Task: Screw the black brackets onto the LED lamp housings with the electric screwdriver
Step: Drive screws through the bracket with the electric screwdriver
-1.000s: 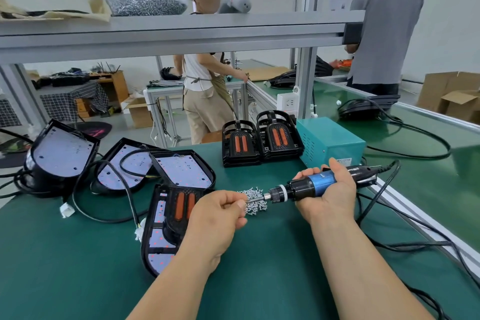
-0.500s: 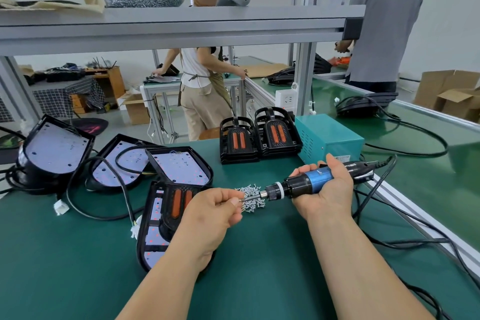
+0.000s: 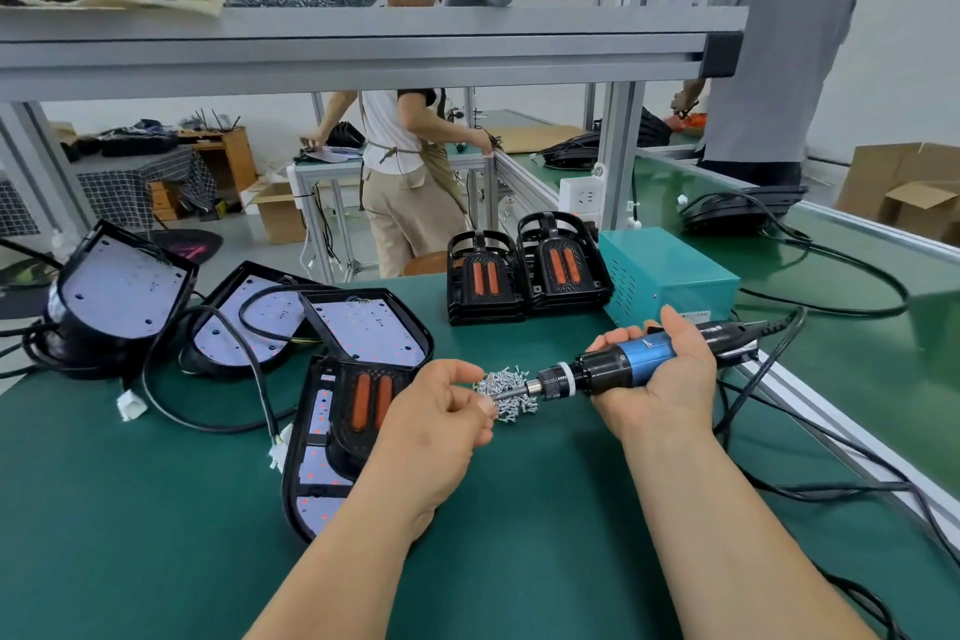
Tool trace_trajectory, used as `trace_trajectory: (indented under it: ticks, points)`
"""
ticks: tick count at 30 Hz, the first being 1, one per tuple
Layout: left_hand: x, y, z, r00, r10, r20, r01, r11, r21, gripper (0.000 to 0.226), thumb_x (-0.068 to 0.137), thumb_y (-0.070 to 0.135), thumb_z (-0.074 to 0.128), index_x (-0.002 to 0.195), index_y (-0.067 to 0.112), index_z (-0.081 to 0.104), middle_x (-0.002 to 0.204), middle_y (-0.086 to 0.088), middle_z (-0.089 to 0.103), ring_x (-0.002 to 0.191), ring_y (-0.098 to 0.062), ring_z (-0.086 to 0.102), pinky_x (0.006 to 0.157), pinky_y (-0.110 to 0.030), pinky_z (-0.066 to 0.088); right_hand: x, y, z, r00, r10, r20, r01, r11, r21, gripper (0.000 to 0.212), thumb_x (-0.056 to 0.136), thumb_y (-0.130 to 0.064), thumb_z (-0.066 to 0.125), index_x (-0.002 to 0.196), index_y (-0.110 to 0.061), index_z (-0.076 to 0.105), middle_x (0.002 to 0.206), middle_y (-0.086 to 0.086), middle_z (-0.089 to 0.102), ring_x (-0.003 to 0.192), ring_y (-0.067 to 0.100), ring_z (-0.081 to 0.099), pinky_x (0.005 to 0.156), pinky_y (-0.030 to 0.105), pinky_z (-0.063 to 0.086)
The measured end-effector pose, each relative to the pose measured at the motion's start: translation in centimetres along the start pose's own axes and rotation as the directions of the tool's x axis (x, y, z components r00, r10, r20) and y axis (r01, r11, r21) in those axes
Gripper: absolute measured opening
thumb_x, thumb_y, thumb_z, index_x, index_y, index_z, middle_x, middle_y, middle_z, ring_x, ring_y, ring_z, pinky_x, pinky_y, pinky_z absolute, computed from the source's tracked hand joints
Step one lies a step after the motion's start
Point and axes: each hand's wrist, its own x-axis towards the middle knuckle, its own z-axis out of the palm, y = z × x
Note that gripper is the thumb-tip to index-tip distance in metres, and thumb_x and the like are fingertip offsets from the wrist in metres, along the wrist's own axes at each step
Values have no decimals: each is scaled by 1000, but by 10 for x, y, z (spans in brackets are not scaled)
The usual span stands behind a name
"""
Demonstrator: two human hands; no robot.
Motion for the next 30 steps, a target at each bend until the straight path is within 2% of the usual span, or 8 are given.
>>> trace_trajectory:
  ticks: [5,9,12,15,16,20,24,30]
  points:
    - [3,-5,1,997,2,-72,-6,998,-63,23,96,6,56,101,28,56,63,14,62,69,-11,58,83,-36,49,-1,-1,1,1000,-18,5,18,1000,19,21,82,-22,71,80,-15,51,52,0,53,41,16,52,54,26,52]
    - [4,-6,0,998,15,-63,-18,998,-57,21,97,7,55,102,28,55,59,17,61,75,-14,58,86,-37,50,0,2,1,1000,-19,4,19,1000,-2,21,82,-22,71,79,-15,51,53,0,53,44,16,52,58,26,53]
    - [3,-6,0,997,26,-70,-28,999,-29,22,96,6,54,99,28,54,57,17,60,70,-14,53,73,-32,49,0,3,0,1000,-21,13,21,1000,-16,21,82,-23,71,81,-16,52,56,-1,54,46,16,54,59,27,53]
    - [3,-5,0,996,18,-85,-16,1000,22,22,94,8,54,96,30,54,57,18,59,63,-8,54,59,-18,47,-2,4,-1,999,-26,24,27,999,-30,22,82,-25,72,82,-16,52,55,-1,55,46,16,55,59,28,54]
    - [4,-5,0,996,11,-88,-8,999,33,22,94,9,54,95,31,54,60,16,60,63,-7,54,59,-17,47,-2,4,-1,999,-29,28,30,999,-33,23,82,-25,72,82,-16,51,54,-1,55,46,16,55,59,28,54]
    - [4,-5,0,997,-7,-82,11,999,46,22,95,11,53,93,33,54,78,4,61,74,-13,55,69,-27,50,-3,6,0,998,-44,36,45,998,-47,23,82,-26,72,84,-15,52,54,-2,56,48,16,56,63,28,54]
    - [2,-4,0,999,-5,-55,4,1000,-12,24,95,8,52,94,32,54,73,10,60,67,-9,54,64,-23,48,-2,5,0,997,-62,37,63,997,-35,22,82,-25,72,83,-16,52,55,-2,56,49,15,55,64,29,54]
    - [1,-3,0,998,24,-65,-24,1000,-1,21,96,11,53,93,32,53,66,12,58,65,-9,51,60,-18,46,-6,6,1,997,-66,39,66,998,13,21,82,-22,72,83,-14,53,55,-1,55,46,15,54,61,27,53]
